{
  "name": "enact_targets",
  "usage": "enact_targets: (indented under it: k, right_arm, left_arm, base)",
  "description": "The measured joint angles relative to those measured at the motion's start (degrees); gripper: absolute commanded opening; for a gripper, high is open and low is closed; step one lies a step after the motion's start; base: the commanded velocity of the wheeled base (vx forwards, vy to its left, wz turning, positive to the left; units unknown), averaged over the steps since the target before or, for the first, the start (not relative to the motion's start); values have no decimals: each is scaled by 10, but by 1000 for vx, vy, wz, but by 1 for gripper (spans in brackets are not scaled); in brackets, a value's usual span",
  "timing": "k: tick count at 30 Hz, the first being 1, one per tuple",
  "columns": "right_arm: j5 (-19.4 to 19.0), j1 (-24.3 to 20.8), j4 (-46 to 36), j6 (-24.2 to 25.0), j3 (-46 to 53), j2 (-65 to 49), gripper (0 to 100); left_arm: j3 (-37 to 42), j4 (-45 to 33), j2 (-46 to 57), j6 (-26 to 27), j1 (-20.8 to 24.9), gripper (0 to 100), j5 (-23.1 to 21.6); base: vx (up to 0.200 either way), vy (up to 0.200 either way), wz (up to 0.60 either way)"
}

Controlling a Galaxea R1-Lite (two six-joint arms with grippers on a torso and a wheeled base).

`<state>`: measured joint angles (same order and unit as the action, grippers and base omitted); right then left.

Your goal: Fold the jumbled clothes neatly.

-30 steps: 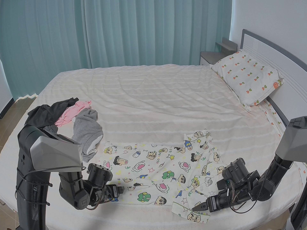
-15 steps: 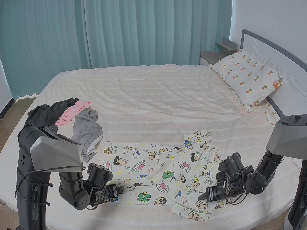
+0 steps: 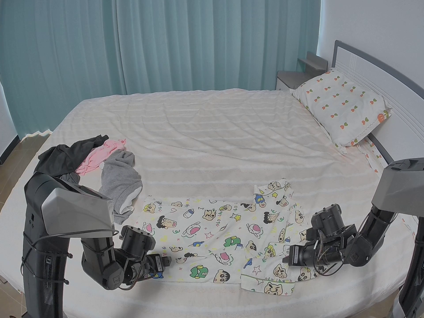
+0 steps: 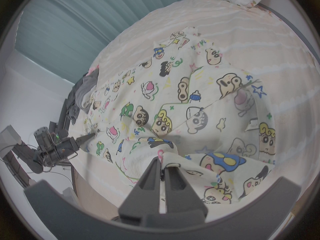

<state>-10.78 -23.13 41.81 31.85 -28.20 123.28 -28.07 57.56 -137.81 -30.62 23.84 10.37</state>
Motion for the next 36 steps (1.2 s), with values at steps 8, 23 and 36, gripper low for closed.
enact_targets:
  k: [8, 23, 36]
  right_arm:
    - [-85, 40, 0, -2, 1, -21, 0]
    - [-207, 105, -101, -3, -69, -34, 0]
    - [-224, 110, -345, -12, -181, -47, 0]
  left_arm:
    - [1, 0, 0, 0, 1, 100, 0]
    - [1, 0, 0, 0, 2, 100, 0]
    - [0, 0, -1, 2, 3, 100, 0]
  base:
    - [0, 0, 0]
    - [0, 0, 0]
    - [0, 0, 0]
